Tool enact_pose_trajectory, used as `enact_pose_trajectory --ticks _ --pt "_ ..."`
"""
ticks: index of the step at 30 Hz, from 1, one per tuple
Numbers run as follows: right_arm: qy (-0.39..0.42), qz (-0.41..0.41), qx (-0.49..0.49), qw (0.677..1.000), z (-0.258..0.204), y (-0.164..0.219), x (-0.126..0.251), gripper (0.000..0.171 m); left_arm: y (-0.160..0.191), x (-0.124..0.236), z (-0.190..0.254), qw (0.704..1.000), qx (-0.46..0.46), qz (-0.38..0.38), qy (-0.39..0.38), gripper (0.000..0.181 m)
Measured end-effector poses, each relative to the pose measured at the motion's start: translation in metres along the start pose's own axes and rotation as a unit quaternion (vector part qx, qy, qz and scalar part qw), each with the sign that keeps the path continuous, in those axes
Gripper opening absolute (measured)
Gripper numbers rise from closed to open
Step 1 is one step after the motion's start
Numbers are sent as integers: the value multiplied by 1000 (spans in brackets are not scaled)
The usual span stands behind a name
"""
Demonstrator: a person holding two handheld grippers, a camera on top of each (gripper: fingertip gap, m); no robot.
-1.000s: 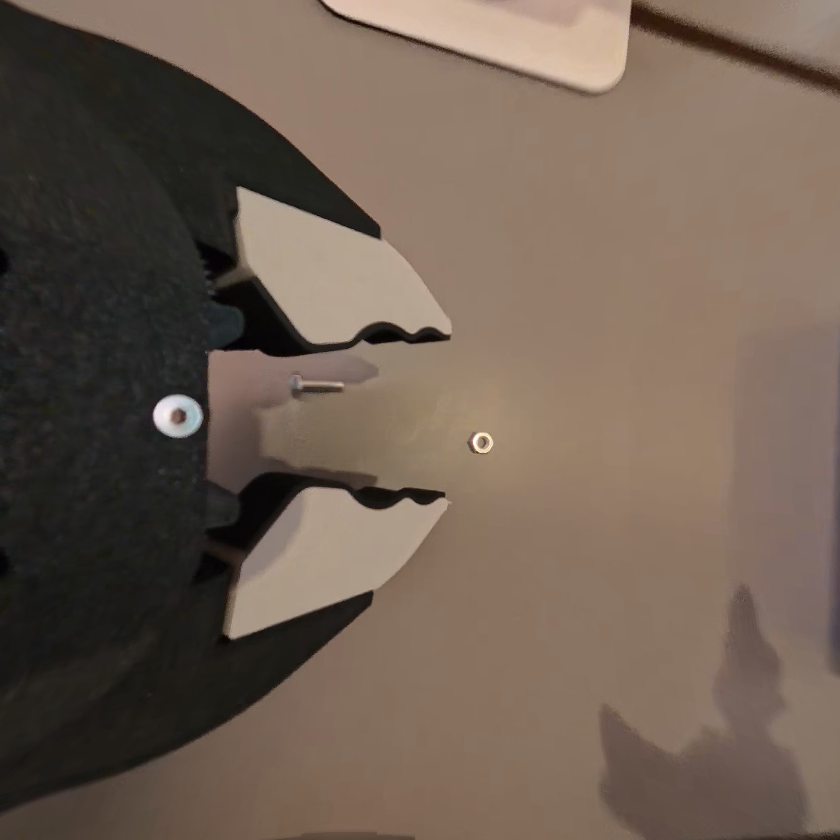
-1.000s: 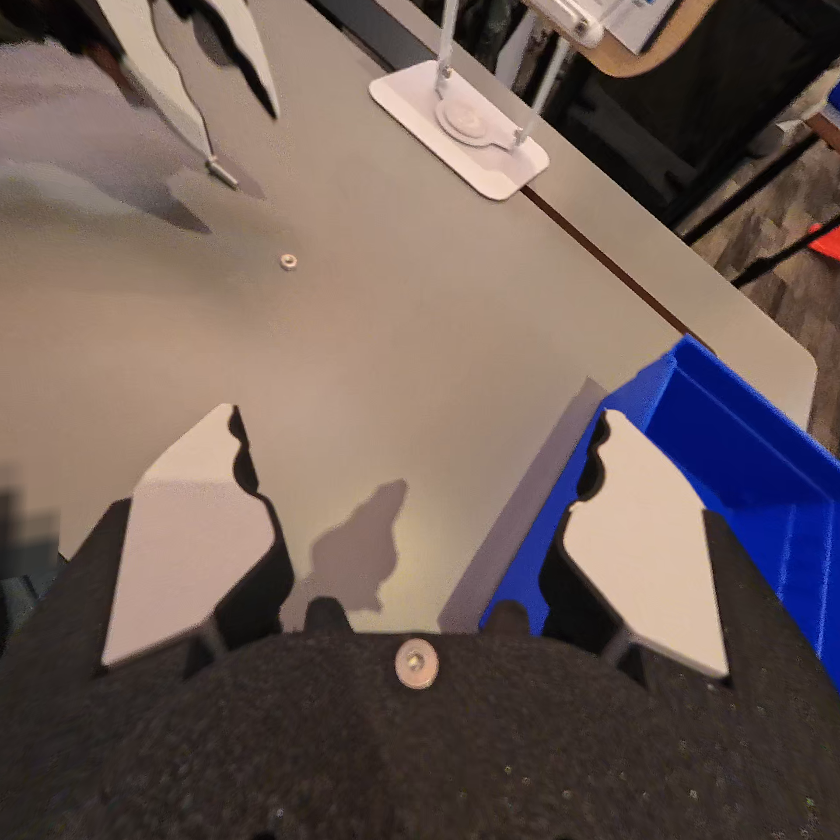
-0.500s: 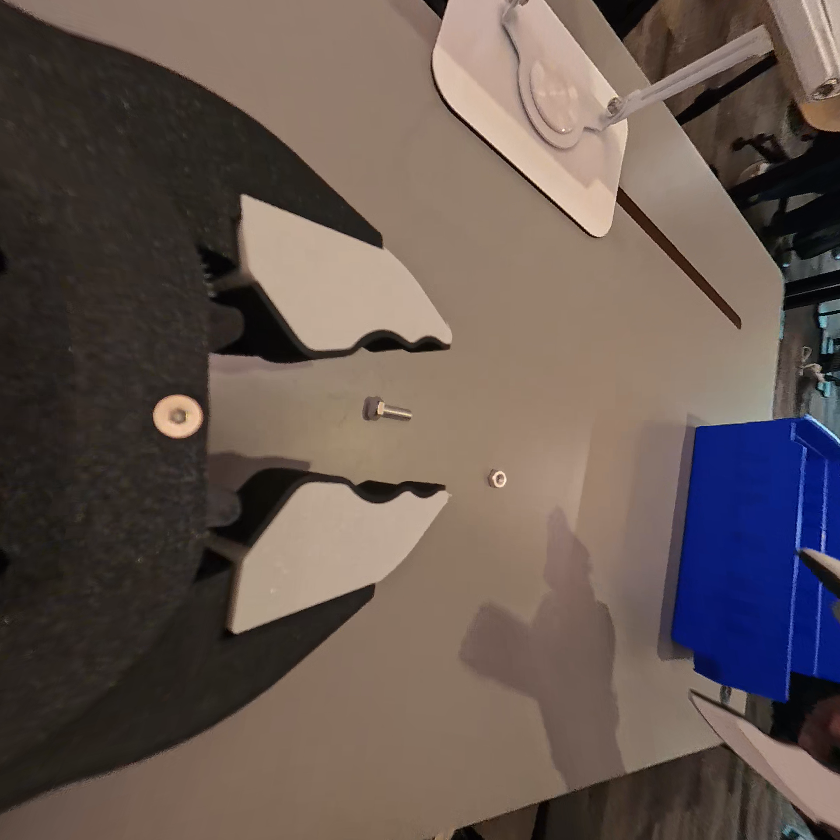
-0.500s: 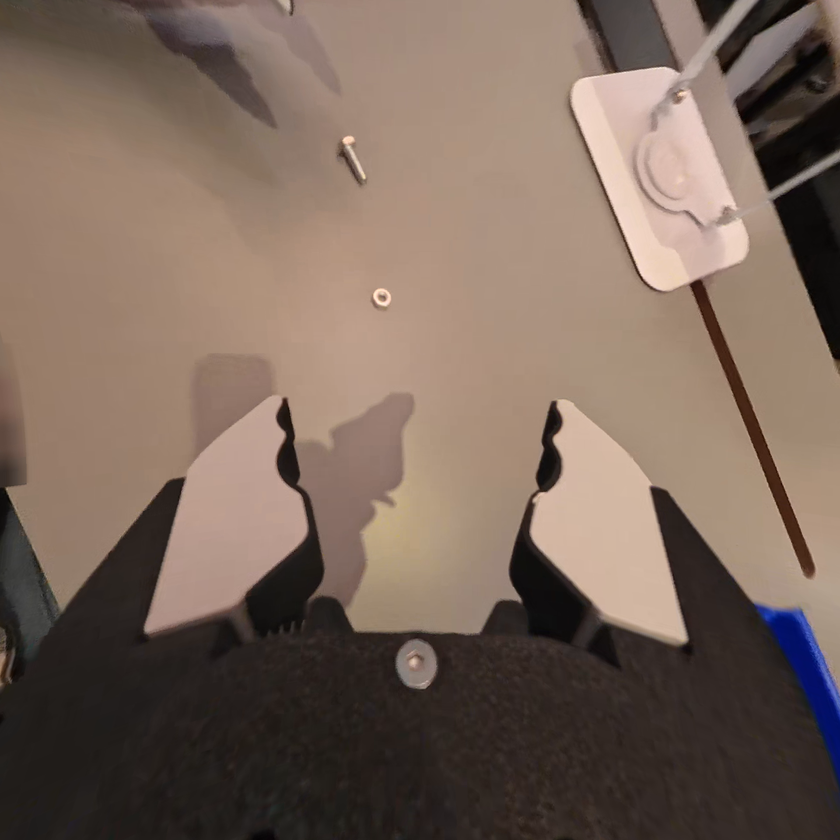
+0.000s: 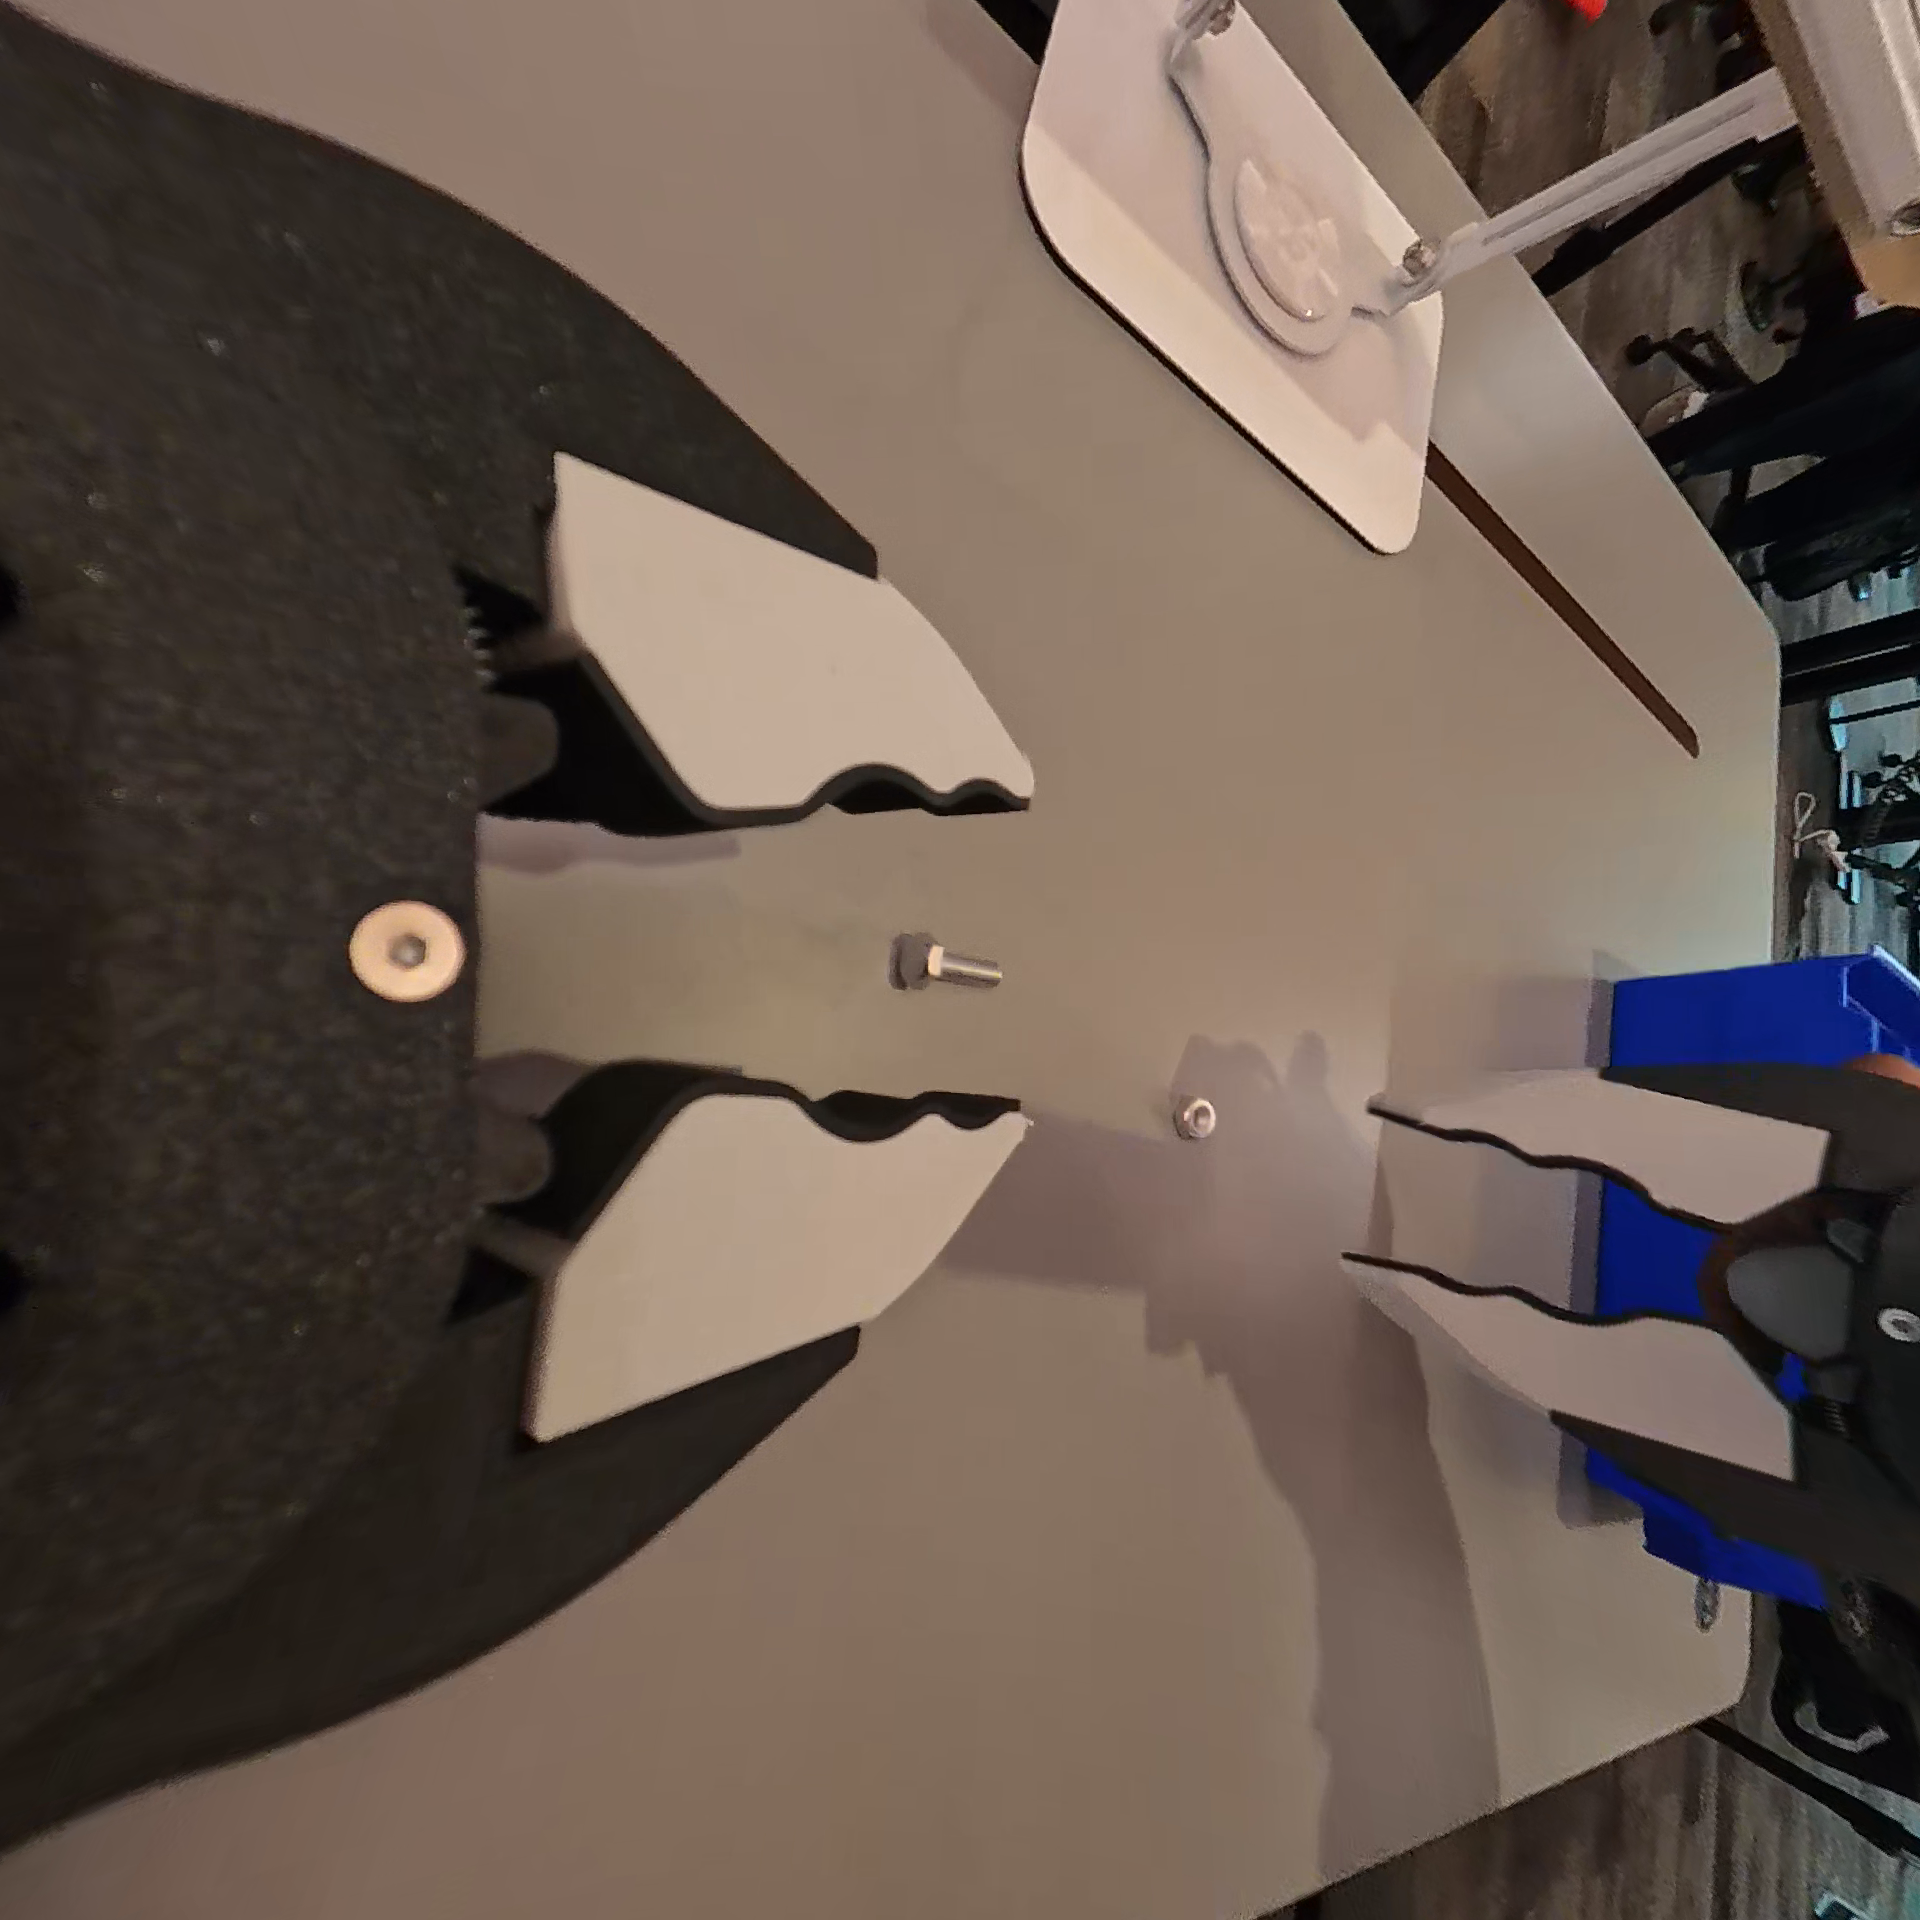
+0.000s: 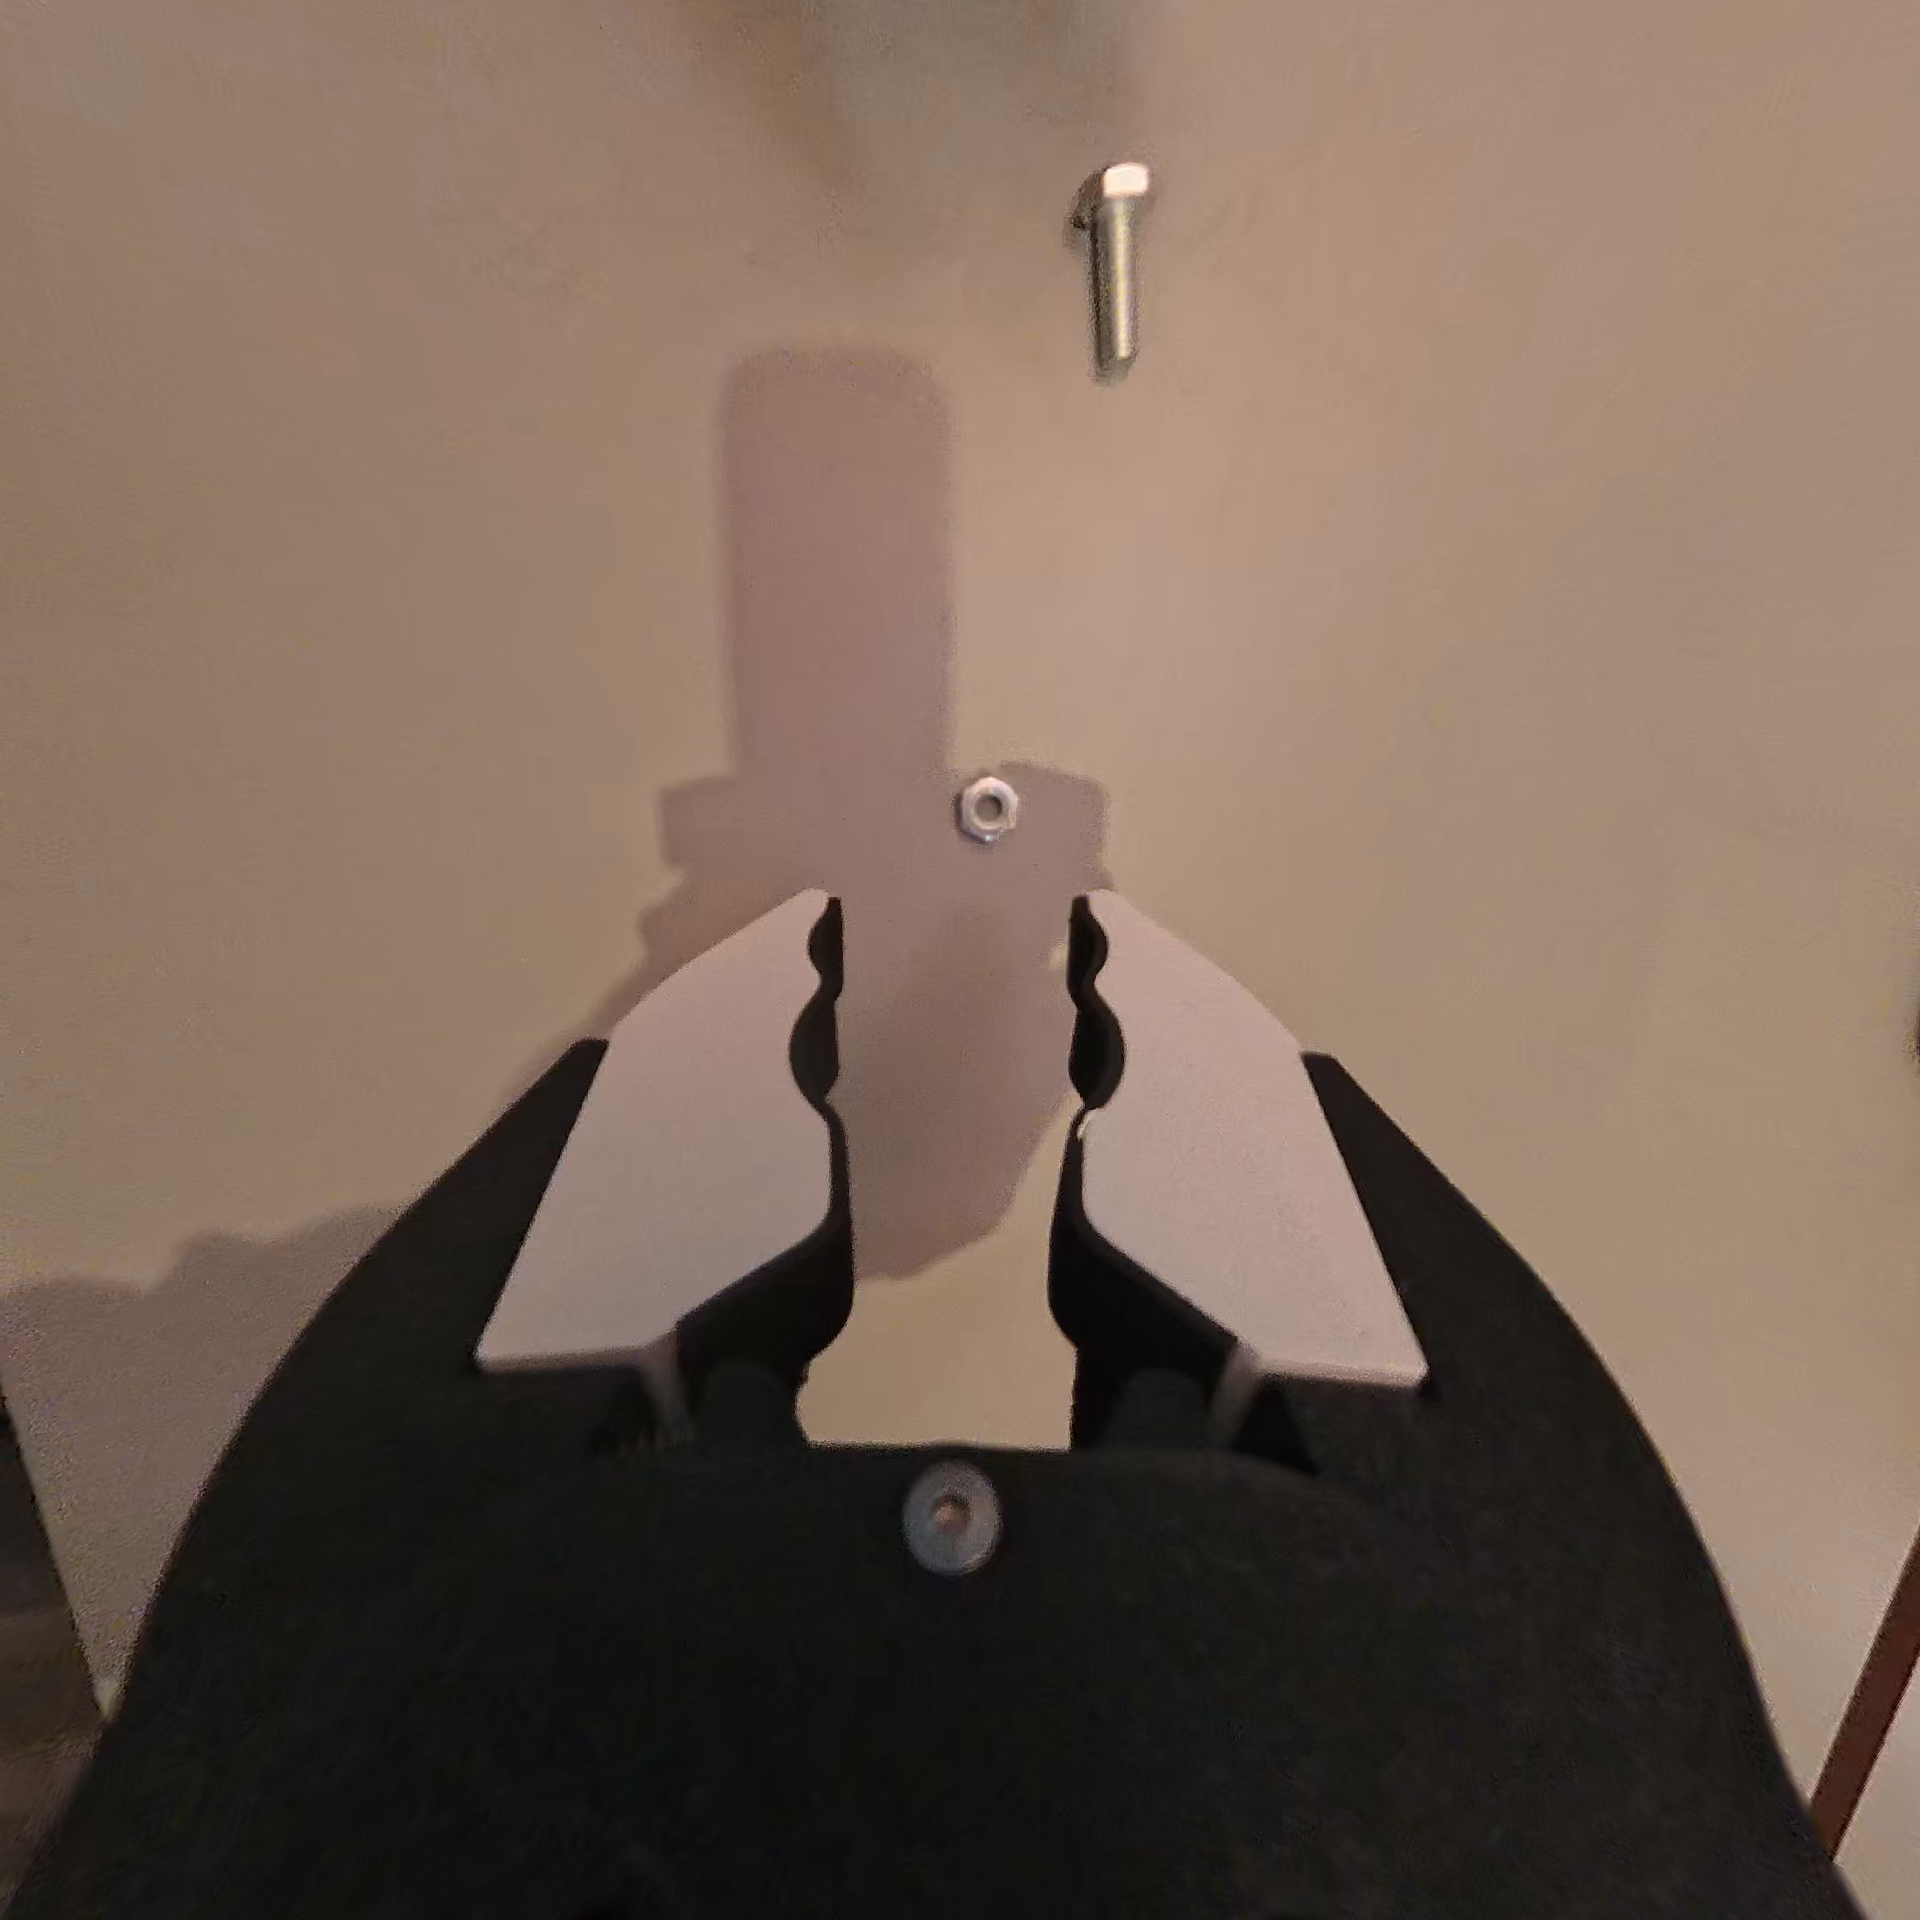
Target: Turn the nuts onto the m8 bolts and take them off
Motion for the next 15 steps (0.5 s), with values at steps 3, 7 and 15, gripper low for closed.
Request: enact_pose_trajectory --ticks 3,7,15 --pt "-12 -10 7 1000 5 -7 -13 40 3 1 -2 1000 6 -2 -1 50" --pt "-18 -6 7 1000 5 -11 -21 43 4 0 -2 1000 4 -14 -3 46" --pt "-26 -13 3 1000 3 -8 -22 44 13 -26 -3 996 -9 -81 23 35"
Point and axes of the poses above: each gripper's, where its closed fingertips meet, x back along the fingers, y out of its underside, z = x × y across the jaws, the point moved 10 cm from there along x, back along the fingers, and after that the axes turned 3 degrees about -z, right-handed, at the moved point
